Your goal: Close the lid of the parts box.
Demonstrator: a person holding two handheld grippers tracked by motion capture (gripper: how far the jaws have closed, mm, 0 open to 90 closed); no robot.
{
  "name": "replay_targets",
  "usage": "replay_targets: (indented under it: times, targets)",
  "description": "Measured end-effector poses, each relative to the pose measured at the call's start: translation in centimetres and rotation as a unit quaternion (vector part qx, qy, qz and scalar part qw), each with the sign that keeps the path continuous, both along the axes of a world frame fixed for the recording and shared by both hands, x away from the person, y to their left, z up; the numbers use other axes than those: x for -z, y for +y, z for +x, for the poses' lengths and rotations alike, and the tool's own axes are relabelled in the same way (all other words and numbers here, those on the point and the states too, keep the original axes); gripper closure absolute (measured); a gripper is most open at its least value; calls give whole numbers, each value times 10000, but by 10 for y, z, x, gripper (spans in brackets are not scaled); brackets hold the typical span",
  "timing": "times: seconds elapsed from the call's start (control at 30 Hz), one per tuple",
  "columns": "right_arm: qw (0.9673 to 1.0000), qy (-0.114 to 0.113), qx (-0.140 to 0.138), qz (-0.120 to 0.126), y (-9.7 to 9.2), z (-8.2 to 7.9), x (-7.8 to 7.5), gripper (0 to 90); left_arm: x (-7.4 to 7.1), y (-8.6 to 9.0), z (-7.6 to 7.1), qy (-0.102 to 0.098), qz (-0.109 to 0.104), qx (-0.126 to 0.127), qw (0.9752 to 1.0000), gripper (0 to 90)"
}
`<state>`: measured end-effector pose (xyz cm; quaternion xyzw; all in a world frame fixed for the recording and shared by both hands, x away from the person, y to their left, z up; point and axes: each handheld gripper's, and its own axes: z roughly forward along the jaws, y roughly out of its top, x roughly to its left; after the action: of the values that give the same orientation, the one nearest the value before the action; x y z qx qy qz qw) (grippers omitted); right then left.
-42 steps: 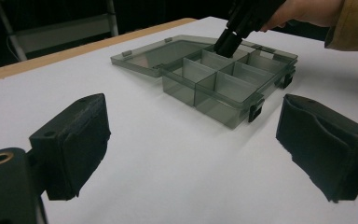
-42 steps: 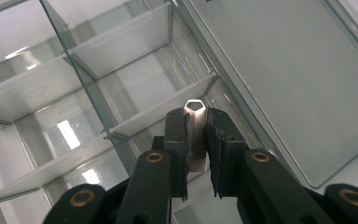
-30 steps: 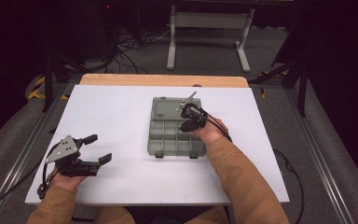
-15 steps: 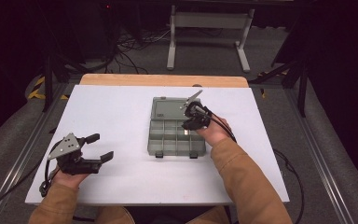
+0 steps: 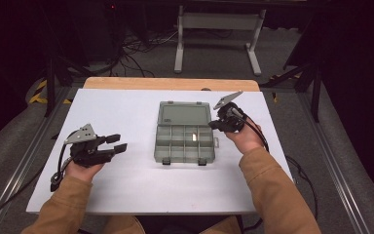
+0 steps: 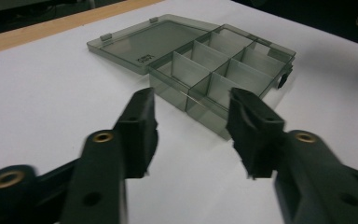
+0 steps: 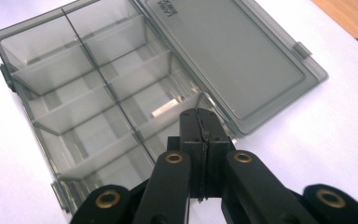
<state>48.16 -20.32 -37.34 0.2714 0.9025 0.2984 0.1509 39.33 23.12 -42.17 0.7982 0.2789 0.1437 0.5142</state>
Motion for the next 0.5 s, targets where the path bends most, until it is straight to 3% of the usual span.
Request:
replay_targets:
  times: [0.07,0.23,0.4,0.5]
  targets:
    - [10000,2,54,47,-5,1,0,900,-6,-6,5,-3,279,32,9996,618]
    - [9999,3,138,55,-14,5,0,900,-21,-19,21,109,645,52,9978,728]
    - [9998,-14,202,88,-20,11,1,900,-26,-32,36,291,874,36,9957,844]
    - [9996,4,270,116,-22,15,4,900,-30,-41,42,264,1063,56,9940,885]
